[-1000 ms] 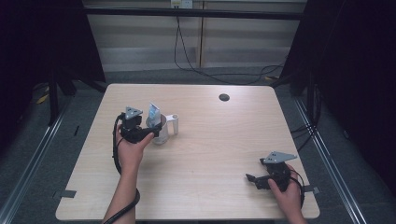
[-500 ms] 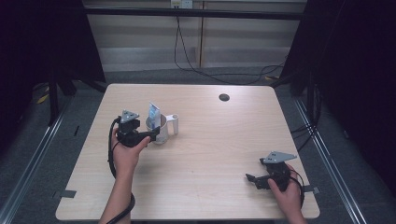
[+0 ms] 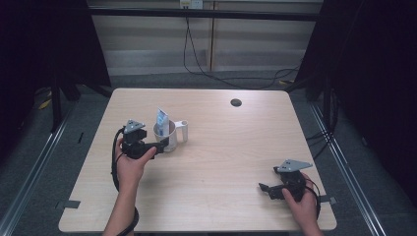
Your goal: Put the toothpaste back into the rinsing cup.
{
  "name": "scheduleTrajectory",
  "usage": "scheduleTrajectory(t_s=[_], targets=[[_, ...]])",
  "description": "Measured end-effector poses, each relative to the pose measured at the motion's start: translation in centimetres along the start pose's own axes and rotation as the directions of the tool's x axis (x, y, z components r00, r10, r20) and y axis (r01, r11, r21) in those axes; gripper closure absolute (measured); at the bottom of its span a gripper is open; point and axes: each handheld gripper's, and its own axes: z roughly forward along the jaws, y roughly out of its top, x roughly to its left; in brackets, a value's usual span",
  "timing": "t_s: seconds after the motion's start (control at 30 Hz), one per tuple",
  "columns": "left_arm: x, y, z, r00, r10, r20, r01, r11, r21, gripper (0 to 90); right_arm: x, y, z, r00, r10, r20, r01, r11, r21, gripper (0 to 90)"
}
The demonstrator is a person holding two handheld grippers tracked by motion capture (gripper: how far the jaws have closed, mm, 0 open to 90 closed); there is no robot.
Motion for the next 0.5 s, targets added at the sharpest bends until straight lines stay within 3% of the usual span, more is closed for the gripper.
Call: scheduleTrajectory(t_s=[0.5], targets=[[-0.2,-1.7,-0.7,0.9978,0.040,0.053,-0.043,0.9982,0.043,4.8,0.0,0.0,0.0,1.0000,-0.002,0.000,0.002,1.000,-0.001,11.1]])
